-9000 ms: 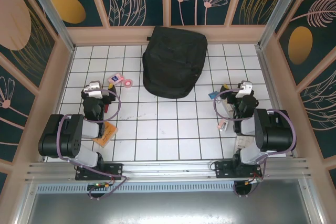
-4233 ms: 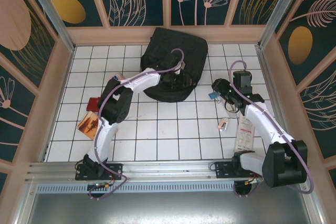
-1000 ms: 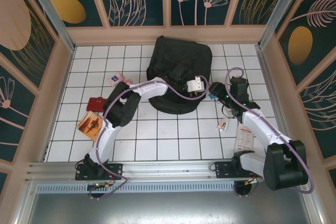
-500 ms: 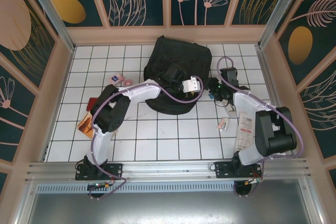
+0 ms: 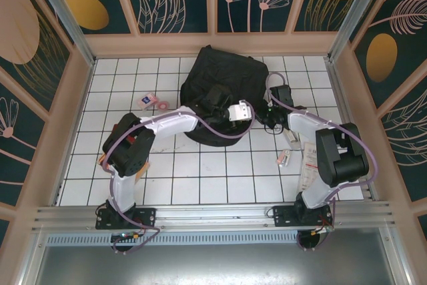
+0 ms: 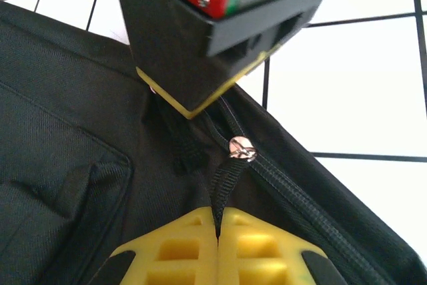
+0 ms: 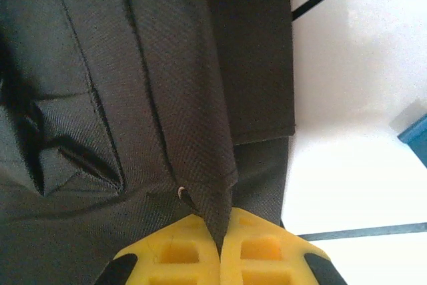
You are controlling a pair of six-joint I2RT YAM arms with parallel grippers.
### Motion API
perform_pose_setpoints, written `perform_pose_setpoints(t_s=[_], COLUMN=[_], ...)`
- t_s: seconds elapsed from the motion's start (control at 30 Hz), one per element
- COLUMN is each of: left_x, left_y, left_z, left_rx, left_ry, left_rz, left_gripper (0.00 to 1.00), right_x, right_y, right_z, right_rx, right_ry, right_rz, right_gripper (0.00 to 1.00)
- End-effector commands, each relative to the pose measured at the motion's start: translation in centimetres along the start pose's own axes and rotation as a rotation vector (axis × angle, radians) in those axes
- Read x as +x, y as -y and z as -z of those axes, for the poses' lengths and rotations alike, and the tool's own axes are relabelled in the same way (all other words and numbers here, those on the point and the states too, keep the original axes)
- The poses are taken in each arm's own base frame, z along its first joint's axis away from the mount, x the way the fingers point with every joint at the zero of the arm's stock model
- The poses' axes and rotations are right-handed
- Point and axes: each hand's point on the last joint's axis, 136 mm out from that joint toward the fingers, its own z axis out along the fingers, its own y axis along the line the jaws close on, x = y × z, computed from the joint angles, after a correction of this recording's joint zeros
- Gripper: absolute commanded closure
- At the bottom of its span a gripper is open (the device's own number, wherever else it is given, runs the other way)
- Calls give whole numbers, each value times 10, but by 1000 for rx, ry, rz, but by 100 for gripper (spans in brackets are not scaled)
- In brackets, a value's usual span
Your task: Pack books, pencil case, and school supplies into a backpack
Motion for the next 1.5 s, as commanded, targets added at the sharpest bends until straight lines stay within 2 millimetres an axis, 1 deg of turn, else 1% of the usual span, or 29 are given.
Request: perform_pose_setpoints(t_s=[0.0,0.1,0.27,0.37,0.43,0.5,0.57,0.8,0.93,1.03,1.2,1.23,1.27,1.33,1.4,1.43,1.47], left_x=[-4,6,14,19,22,29,27,32,33,32,19,22,20,17,20,10,6], left_y=[-5,-1,-9,-10,-12,-10,-12,-13,-10,-5,3,11,15,26,39,37,38], left_z=[17,23,41,50,56,56,67,84,93,100,108,106,105,100,91,90,88], left_rx=[-85,-118,-201,-225,-245,-250,-276,-326,-330,-319,-288,-268,-254,-215,-177,-172,-165], left_ry=[-16,-54,-88,-114,-126,-147,-145,-150,-146,-129,-75,-71,-64,-66,-88,-74,-67], left_rz=[-86,-110,-125,-134,-133,-130,-130,-114,-97,-82,-70,-70,-72,-94,-122,-128,-126], left_gripper=[100,100,100,100,100,100,100,100,100,100,100,100,100,100,100,100,100], right_x=[-10,-14,-21,-26,-28,-31,-35,-50,-61,-70,-77,-78,-77,-78,-79,-81,-82], right_y=[2,0,1,2,2,3,6,15,19,18,1,-6,-11,-29,-41,-47,-53], right_z=[-3,-3,-2,-1,0,0,1,6,6,7,4,3,2,1,-1,-2,-3], right_rx=[18,23,38,49,59,74,91,132,144,165,133,107,84,18,-20,-35,-52], right_ry=[18,23,35,41,41,47,54,84,97,113,93,80,65,43,26,16,8], right_rz=[-5,4,13,22,33,43,47,37,22,39,126,155,177,232,265,276,289], right_gripper=[100,100,100,100,100,100,100,100,100,100,100,100,100,100,96,95,94])
